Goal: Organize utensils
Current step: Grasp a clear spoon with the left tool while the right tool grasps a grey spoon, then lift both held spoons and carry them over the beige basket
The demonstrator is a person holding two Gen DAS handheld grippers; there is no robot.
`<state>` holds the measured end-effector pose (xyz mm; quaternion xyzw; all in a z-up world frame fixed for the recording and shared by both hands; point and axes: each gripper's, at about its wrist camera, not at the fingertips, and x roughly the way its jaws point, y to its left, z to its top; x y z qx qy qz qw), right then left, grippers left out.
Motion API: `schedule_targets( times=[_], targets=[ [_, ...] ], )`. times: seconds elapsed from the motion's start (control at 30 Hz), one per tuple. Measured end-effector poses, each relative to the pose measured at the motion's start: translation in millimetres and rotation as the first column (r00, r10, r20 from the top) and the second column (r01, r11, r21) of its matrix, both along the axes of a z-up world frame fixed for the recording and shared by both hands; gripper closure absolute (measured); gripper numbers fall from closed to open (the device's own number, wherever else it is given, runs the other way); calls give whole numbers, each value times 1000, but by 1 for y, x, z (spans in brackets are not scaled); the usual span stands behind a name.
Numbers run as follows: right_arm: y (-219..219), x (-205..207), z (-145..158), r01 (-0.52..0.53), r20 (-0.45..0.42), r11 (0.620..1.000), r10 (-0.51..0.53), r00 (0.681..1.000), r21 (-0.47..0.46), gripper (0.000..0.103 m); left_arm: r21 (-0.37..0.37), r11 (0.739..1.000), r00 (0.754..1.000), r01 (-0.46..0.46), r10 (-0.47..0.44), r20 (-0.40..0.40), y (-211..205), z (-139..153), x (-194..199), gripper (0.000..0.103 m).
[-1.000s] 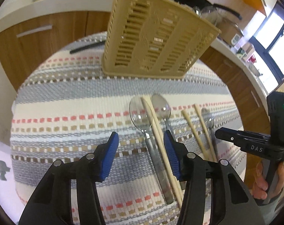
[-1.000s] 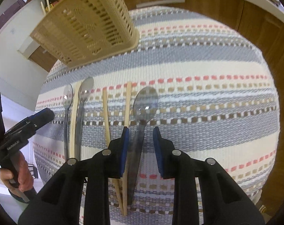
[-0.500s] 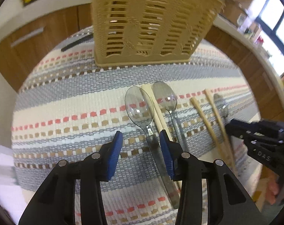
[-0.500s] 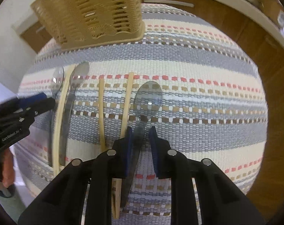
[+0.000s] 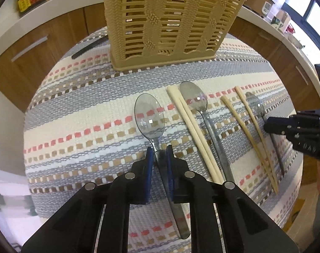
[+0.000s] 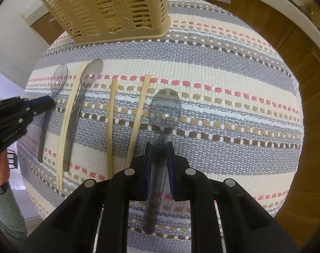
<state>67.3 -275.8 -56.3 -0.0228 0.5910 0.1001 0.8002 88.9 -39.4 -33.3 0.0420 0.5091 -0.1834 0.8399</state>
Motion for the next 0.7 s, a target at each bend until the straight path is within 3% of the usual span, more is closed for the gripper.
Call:
schedule_targets(
  times=[0.13,0.27,0.33,0.37,0.4,0.5,0.57,0.7],
  targets=[
    [-3,13,3,-13,-68,999,16,998,50,76,11,1000,1000,13,-13,-26,-4,0,4,78],
    [8,17,5,-38,-69,999,37,997,-8,76,53,998,999,35,-32,-41,-13,0,8,75],
    [12,17,6,-52,-64,998,50,997,-27,78,97,995,999,32,-29,-30,-19,-1,8,82],
    [15,16,6,-58,-63,997,56,996,-40,92,132,991,1000,19,-18,-12,-22,-1,7,91],
    [19,15,5,-61,-57,997,58,997,-54,92,160,987,1000,14,-16,8,-24,-2,4,93],
    [26,9,5,-74,-21,994,73,997,-74,92,137,991,999,-4,-3,50,-28,0,-2,93],
    [32,3,7,-87,13,994,88,996,-58,93,75,997,996,-23,17,90,-23,8,-5,93],
    [35,-8,34,-119,113,992,121,986,-28,93,12,1000,982,-26,23,187,-16,36,-15,93]
  ],
)
